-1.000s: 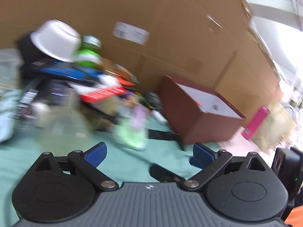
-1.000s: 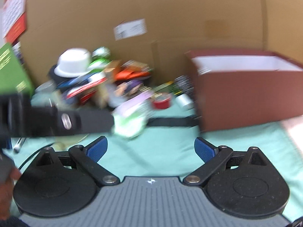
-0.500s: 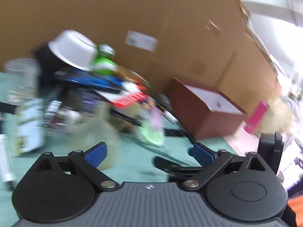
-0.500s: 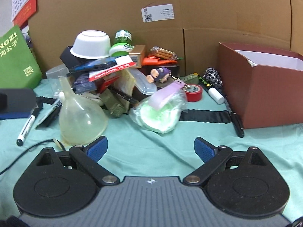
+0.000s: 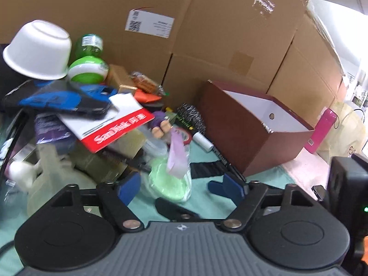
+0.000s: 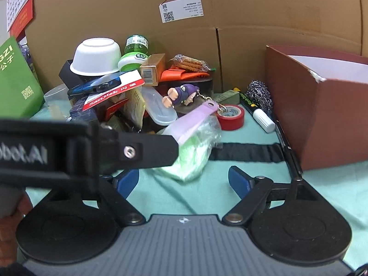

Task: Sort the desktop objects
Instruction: 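Close both tools on the bagged green slime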

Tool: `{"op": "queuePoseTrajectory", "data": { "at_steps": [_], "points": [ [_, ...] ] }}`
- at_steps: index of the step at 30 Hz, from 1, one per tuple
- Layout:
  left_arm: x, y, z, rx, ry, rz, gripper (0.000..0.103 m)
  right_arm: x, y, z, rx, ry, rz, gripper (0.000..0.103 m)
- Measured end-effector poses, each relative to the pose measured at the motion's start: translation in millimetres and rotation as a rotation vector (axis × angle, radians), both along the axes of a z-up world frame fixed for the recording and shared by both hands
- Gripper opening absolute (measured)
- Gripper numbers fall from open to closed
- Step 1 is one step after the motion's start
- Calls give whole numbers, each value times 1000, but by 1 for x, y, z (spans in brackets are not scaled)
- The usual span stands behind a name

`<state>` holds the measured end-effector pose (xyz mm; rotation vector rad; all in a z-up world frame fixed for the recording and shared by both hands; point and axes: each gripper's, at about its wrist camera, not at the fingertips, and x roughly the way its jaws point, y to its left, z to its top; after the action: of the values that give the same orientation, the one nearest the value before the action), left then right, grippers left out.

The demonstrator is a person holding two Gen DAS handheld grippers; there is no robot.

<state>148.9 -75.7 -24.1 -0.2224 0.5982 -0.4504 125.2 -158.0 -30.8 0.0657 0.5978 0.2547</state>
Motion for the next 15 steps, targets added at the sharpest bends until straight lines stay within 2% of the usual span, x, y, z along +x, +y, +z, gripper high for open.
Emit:
{"op": "queuePoseTrajectory", "data": {
  "at_steps": [4, 6, 10, 14, 15],
  "points": [
    [11, -4, -4, -16, 40, -12, 73, 12, 4, 0, 7, 12, 26, 77],
    [16, -8, -8, 6, 34, -5, 70, 17, 5, -1, 7, 17, 29, 77],
    [28, -11, -14, -6, 35, 15, 70, 24, 3, -2, 33, 36, 31, 74],
    [35, -16, -20, 15, 43, 7, 72, 27, -1, -2, 47, 33, 18, 58],
    [36, -16, -21, 14, 40, 12, 72, 27, -1, -2, 51, 34, 15, 58]
  ]
}}
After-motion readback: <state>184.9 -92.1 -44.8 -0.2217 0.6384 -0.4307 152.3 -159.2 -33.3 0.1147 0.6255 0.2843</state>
